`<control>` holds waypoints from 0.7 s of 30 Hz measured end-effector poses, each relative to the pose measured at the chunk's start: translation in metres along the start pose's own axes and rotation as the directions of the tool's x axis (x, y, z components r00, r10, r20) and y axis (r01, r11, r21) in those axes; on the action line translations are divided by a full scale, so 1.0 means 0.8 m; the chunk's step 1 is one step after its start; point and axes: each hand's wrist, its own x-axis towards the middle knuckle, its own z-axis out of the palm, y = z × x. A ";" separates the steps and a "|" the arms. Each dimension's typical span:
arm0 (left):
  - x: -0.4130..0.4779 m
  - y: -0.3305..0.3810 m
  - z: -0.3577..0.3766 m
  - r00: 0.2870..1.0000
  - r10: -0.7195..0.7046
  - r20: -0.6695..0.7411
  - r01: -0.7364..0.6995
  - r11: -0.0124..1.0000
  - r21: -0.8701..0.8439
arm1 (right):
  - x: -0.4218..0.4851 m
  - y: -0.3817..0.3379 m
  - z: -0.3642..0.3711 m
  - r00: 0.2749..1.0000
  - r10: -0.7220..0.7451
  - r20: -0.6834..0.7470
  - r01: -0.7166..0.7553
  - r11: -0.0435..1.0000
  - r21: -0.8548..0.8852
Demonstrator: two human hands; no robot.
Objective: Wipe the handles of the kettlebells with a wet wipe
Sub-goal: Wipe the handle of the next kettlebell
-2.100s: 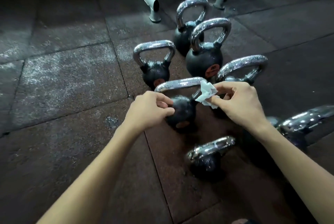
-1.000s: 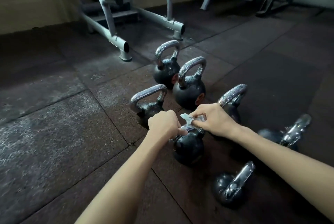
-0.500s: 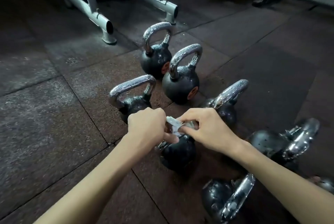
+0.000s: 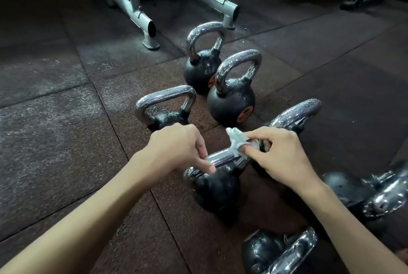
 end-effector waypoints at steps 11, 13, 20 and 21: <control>0.007 0.037 0.000 0.996 0.087 -0.020 -0.087 0.996 0.007 | 0.005 0.022 -0.014 0.998 0.064 0.008 -0.064 0.992 0.109; -0.004 0.034 0.005 0.996 0.063 -0.057 -0.061 0.997 0.048 | 0.003 0.018 -0.010 0.999 0.046 0.018 -0.048 0.991 0.123; -0.043 0.021 0.023 0.982 0.061 -0.179 -0.029 0.984 0.178 | -0.009 0.022 -0.005 0.997 0.062 0.044 -0.070 0.977 0.202; -0.047 0.017 0.024 0.981 0.058 -0.184 -0.027 0.985 0.170 | -0.009 0.026 -0.004 0.995 0.089 0.039 -0.096 0.968 0.234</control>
